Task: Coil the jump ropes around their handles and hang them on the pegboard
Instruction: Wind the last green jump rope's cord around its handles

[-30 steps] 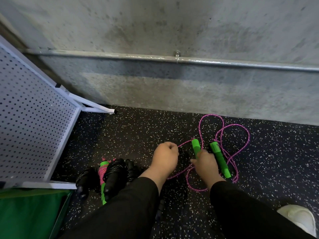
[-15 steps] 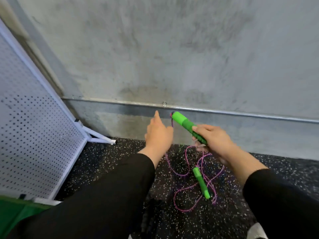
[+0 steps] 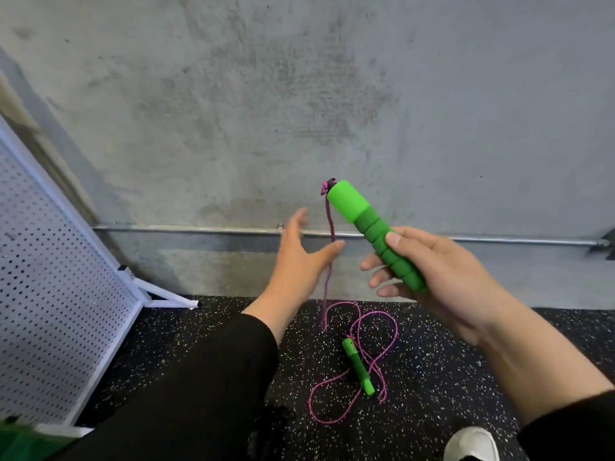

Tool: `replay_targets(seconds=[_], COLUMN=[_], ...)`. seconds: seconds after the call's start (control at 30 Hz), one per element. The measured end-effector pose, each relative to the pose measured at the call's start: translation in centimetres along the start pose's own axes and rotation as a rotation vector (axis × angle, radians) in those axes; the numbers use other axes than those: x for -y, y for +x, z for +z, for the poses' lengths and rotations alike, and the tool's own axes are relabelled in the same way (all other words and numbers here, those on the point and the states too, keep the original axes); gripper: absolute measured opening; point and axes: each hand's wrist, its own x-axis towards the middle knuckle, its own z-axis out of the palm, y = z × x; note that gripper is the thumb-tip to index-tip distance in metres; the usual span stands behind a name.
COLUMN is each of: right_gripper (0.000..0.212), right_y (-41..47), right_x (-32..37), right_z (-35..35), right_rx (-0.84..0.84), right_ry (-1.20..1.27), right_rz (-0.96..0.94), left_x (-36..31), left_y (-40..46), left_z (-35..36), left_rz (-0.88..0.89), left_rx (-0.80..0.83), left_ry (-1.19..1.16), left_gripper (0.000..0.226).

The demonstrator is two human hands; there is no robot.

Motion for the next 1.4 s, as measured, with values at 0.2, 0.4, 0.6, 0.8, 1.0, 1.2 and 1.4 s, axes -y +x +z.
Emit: replay_targets(seconds=[0.2, 0.4, 0.6, 0.8, 1.0, 1.2, 1.4], right_gripper=[0.023, 0.007, 0.014, 0.02, 0.009, 0.012, 0.024], right_y=[1.4, 3.1, 4.2, 4.8, 5.2, 5.3, 5.6], right_x=[0.9, 1.4, -2.5, -4.0, -1.1, 1.4, -2.0], right_z=[-0.6, -3.5, -2.0, 0.0, -0.1, -2.2, -1.3], right_rx=[-0.045, -0.307, -0.194, -0.076, -0.233, -0.371, -0.296], right_ry=[0.114, -0.04, -0.447, -0.467, -0.089, 0.119, -0.054], right_rz=[-0.048, -0.14, 0.012, 0.052, -0.093, -0.159, 0.089], left_x=[0.3, 2.0, -2.0, -3.5, -1.0, -0.4, -2.0], left_y=[0.6, 2.0, 1.4, 0.8, 0.7, 0.7, 1.2], left_z=[1.4, 1.0, 2.2, 1.5, 0.9, -0.4, 0.4], left_rz=[-0.12, -0.268, -0.208, -0.086, -0.127, -0.029, -0.088], left_rx=[0.285, 0.205, 0.203, 0.106, 0.607, 0.847, 0.339], left_ry=[-0.066, -0.041, -0.613, -0.611, -0.301, 0.145, -0.414], left_gripper=[0.023, 0.028, 0.032, 0.036, 0.06, 0.018, 0.017])
